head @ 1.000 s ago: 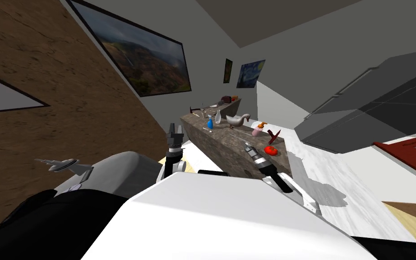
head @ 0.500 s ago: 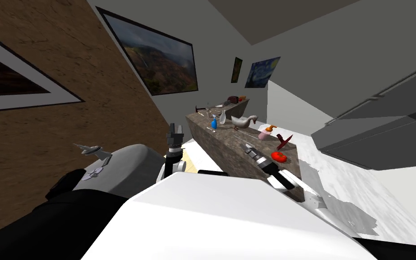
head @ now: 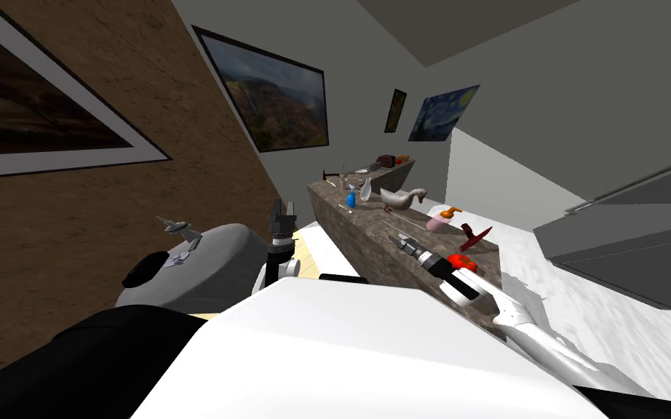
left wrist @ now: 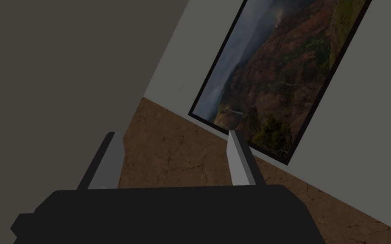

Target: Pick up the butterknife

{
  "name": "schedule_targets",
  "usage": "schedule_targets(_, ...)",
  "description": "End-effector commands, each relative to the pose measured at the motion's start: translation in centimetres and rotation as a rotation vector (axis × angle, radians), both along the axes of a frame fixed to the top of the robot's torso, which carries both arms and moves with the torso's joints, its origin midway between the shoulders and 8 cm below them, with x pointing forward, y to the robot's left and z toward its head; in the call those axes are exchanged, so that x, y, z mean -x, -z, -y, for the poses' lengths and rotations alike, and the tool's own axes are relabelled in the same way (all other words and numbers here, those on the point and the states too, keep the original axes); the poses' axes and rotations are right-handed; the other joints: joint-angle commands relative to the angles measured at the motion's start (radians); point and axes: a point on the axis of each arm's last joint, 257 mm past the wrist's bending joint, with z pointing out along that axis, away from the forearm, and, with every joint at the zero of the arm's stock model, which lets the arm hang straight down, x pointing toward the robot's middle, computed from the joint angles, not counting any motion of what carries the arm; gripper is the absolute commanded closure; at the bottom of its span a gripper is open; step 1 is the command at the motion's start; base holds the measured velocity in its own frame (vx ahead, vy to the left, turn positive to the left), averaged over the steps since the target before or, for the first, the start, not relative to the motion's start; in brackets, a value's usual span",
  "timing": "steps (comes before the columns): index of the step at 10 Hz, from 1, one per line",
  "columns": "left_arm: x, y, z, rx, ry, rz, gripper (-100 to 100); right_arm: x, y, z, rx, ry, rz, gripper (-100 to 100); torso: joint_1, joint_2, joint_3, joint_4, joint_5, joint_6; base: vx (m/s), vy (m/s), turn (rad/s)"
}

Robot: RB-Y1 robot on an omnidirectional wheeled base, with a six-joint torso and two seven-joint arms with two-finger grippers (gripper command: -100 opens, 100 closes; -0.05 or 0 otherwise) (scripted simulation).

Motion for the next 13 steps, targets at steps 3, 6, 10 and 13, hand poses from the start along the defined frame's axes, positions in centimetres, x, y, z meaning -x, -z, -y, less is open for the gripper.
schedule_targets(3,0.0,0.0,0.0,0.000,0.000,0.000,0,-0.6,1.6,2.6,0.115,-0.042,-0.051,-100,0.000,0.000,0.000,0.000,0.000,0.000,-0.005,-0.037,0.177)
schedule_targets(6,0.0,0.0,0.0,0.000,0.000,0.000,0,-0.9,2.9,5.3,0.207,-0.062,-0.101,-100,0.000,0.000,0.000,0.000,0.000,0.000,-0.010,-0.037,0.211)
schedule_targets(10,0.0,0.0,0.0,0.000,0.000,0.000,0,-0.9,3.9,8.6,0.297,-0.070,-0.156,-100,0.000,0.000,0.000,0.000,0.000,0.000,-0.013,-0.039,0.162)
schedule_targets(13,0.0,0.0,0.0,0.000,0.000,0.000,0,-0.3,5.1,12.9,0.404,-0.078,-0.241,-100,0.000,0.000,0.000,0.000,0.000,0.000,-0.021,-0.039,0.173)
